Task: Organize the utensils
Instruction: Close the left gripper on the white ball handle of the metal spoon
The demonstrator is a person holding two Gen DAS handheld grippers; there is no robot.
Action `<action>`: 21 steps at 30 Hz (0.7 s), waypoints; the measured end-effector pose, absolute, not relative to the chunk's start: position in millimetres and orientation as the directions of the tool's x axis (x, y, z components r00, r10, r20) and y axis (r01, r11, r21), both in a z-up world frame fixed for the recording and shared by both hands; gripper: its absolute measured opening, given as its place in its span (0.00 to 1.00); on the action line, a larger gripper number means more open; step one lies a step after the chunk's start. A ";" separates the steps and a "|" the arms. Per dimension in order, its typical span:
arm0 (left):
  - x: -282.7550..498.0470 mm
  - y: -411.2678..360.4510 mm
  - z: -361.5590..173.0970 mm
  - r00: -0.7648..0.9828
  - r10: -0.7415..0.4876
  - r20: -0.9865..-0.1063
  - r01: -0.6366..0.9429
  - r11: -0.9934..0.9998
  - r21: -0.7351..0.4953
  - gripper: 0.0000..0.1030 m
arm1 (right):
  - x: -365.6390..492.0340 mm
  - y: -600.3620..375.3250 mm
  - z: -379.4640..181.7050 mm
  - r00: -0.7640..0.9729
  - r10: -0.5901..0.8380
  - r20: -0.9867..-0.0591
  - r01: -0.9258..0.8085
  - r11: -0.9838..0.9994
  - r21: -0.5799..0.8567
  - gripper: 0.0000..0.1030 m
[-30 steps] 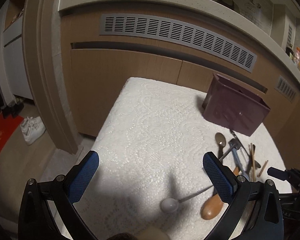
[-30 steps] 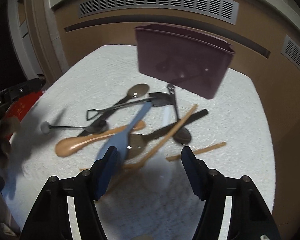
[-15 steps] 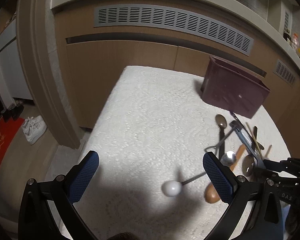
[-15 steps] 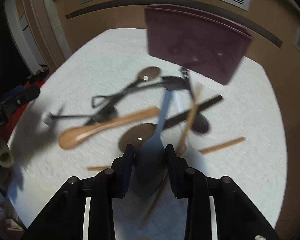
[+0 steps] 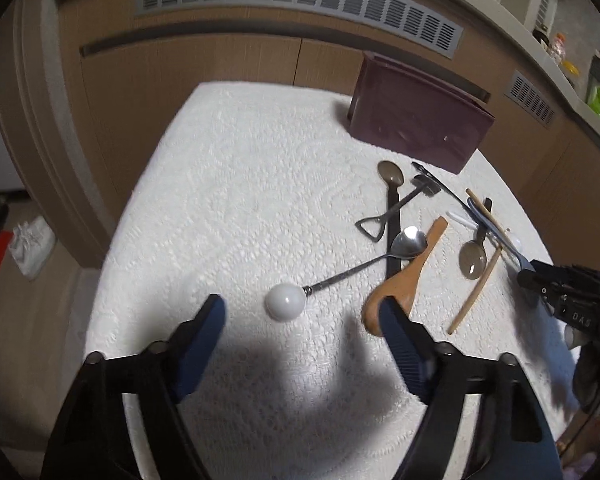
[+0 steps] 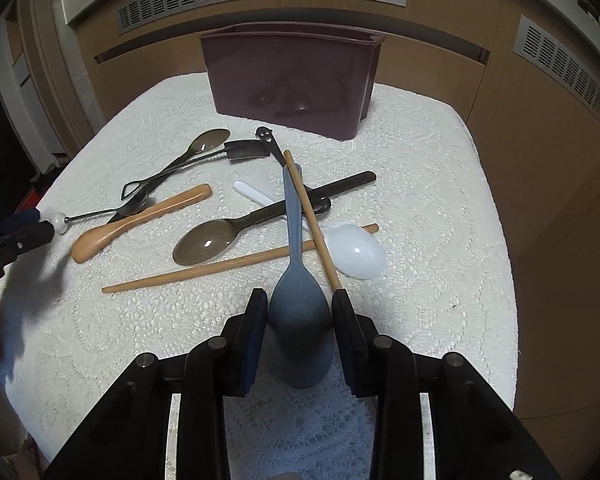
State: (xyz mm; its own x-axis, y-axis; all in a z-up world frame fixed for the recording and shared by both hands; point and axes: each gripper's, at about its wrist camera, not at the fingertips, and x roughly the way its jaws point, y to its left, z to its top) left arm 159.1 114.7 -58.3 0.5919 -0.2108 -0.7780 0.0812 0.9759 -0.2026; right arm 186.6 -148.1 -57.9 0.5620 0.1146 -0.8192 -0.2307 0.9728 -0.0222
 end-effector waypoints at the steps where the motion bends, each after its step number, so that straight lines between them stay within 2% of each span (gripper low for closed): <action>1: 160.7 115.7 -59.5 0.589 -0.204 -0.782 0.072 0.977 -0.200 0.68 | 186.5 -149.5 -57.7 0.565 0.119 -0.817 -0.228 0.974 -0.016 0.31; 4: 168.2 112.4 -62.3 0.598 -0.164 -0.785 0.060 0.985 -0.160 0.67 | 180.9 -151.9 -56.5 0.578 0.123 -0.806 -0.227 0.974 -0.013 0.31; 6: 175.8 104.9 -67.2 0.588 -0.137 -0.797 0.077 0.990 -0.114 0.59 | 179.5 -153.6 -55.4 0.580 0.131 -0.804 -0.232 0.973 -0.009 0.31; 7: 178.7 101.4 -70.7 0.577 -0.135 -0.805 0.089 0.991 -0.102 0.51 | 178.6 -154.9 -54.3 0.581 0.135 -0.803 -0.235 0.972 -0.006 0.31; 9: 179.2 94.4 -72.7 0.586 -0.111 -0.803 0.101 0.993 -0.064 0.42 | 178.8 -157.3 -50.1 0.591 0.141 -0.794 -0.238 0.971 -0.004 0.31; 11: 175.3 86.4 -69.6 0.594 -0.116 -0.796 0.129 0.990 -0.048 0.22 | 183.0 -157.9 -43.6 0.600 0.151 -0.786 -0.241 0.971 0.002 0.31; 16: 162.0 72.5 -47.5 0.648 -0.141 -0.749 0.157 0.986 -0.049 0.22 | 212.6 -141.8 -42.3 0.566 0.178 -0.805 -0.301 0.954 -0.001 0.30; 19: 159.7 69.6 -37.8 0.651 -0.185 -0.736 0.177 0.980 -0.090 0.22 | 226.7 -131.2 -50.1 0.521 0.190 -0.832 -0.320 0.947 0.016 0.22; 21: 157.9 65.5 -33.3 0.646 -0.218 -0.732 0.205 0.973 -0.109 0.22 | 236.2 -124.9 -54.3 0.524 0.153 -0.838 -0.303 0.953 -0.015 0.22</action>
State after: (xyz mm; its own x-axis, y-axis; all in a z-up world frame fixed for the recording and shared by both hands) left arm 157.9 65.5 -33.3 0.6457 -0.2184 -0.7317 0.2053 0.9726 -0.1091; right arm 236.2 -124.9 -54.3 0.5242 0.1534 -0.8377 -0.3030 0.9529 -0.0151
